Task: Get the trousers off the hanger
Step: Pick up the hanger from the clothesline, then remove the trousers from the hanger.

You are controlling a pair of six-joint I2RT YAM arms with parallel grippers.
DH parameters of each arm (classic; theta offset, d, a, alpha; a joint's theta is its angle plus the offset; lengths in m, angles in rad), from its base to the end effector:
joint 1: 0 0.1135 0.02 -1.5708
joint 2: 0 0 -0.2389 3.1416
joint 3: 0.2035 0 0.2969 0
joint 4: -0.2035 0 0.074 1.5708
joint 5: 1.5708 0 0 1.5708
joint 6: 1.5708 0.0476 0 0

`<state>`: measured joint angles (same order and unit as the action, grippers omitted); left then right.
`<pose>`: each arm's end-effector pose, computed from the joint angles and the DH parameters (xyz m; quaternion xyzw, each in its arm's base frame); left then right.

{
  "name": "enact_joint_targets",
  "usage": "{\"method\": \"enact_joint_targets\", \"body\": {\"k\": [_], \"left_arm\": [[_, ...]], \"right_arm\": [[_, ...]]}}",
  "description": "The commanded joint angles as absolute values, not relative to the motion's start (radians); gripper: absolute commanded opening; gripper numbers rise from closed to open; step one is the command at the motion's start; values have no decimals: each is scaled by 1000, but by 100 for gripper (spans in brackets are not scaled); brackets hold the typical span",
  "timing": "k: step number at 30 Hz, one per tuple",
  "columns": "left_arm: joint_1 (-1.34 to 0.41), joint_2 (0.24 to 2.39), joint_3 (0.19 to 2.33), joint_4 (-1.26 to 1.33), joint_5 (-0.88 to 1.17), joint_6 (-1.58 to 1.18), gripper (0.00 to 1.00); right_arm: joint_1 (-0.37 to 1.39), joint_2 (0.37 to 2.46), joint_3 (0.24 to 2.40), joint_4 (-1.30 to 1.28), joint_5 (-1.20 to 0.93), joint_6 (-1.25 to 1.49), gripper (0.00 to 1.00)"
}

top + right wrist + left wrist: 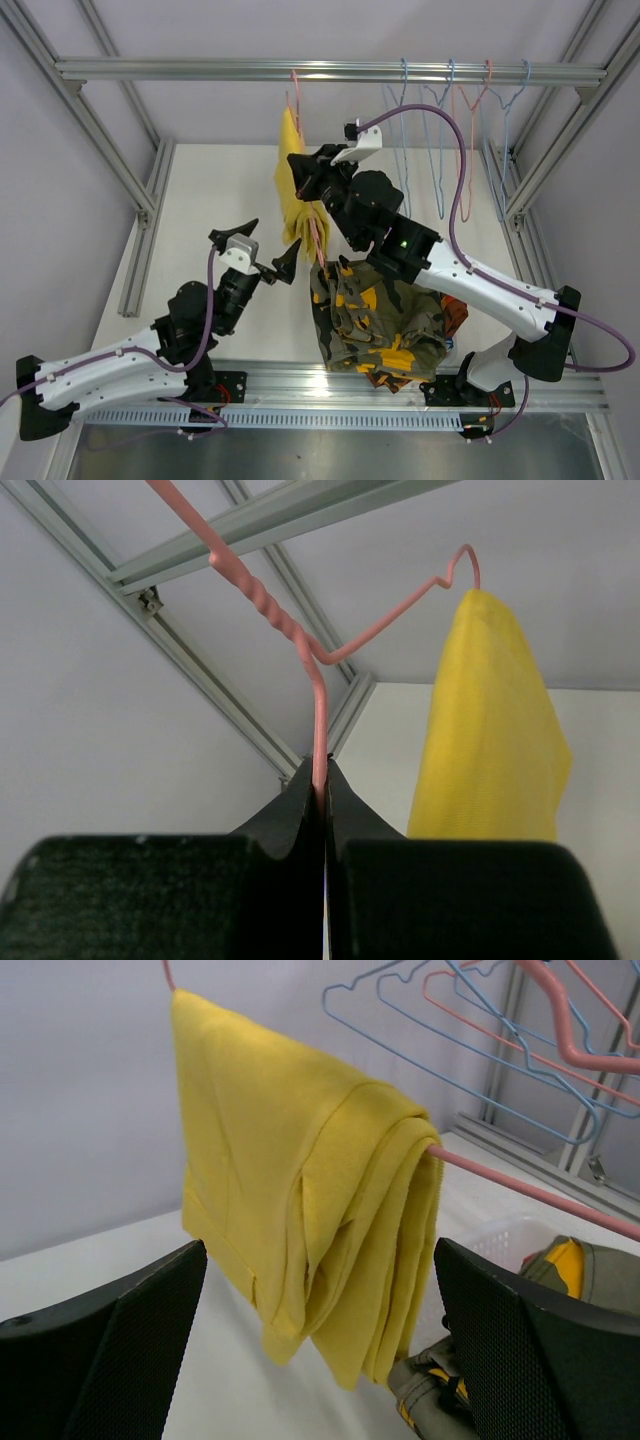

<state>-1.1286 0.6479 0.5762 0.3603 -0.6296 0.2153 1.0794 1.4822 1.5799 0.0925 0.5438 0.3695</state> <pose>0.1245 -0.1974 0.3287 0.1598 0.5995 -0.1698 0.7656 0.2081 0.3367 0.4612 -0.0190 0.6471 0.3642 0.6695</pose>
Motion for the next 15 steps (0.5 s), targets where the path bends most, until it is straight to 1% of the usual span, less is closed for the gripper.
{"method": "enact_joint_targets", "body": {"k": [1,10,15], "left_arm": [[-1137,658,531,521,-698,264,99],[-1138,738,505,652,-701,273,99],[-1137,767,523,676,-686,265,99]], "right_arm": [[1074,1411,1609,350,561,396,0],[1042,1393,1575,345,526,429,0],[1029,1379,1563,341,512,442,0]]}}
